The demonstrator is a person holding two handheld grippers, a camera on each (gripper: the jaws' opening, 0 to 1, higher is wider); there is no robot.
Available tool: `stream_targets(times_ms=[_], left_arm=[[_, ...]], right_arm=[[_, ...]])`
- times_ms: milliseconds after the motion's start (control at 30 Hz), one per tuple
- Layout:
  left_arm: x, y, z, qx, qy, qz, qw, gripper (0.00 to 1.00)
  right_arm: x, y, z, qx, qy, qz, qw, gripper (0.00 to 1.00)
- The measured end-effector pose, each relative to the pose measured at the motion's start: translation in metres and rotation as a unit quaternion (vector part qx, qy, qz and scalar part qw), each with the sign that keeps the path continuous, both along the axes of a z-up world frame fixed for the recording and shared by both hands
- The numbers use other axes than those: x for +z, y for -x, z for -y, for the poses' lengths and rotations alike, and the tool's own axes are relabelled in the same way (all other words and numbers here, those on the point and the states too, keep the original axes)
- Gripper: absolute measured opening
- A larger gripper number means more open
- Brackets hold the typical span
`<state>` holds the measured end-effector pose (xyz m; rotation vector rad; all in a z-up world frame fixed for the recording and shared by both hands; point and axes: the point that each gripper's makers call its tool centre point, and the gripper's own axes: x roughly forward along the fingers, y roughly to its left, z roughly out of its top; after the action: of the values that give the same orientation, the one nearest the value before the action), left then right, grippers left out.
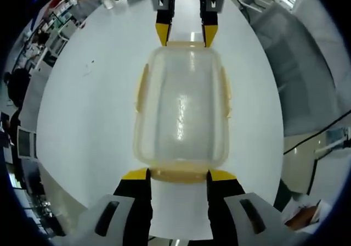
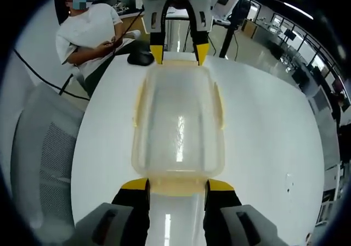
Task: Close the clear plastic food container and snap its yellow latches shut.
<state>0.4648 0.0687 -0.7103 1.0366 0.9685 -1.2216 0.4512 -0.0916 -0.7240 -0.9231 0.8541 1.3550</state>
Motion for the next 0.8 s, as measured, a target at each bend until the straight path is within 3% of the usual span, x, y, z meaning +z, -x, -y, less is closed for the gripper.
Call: stream_targets(times_ms=[800], left_arm=[[0.002,0.001,0.044,-0.014,0.013,0.002,0.9998,0.37]], right_arm=[[0.003,0.005,0.044,-0.011,0.013,-0.002,0.9999,0.35]])
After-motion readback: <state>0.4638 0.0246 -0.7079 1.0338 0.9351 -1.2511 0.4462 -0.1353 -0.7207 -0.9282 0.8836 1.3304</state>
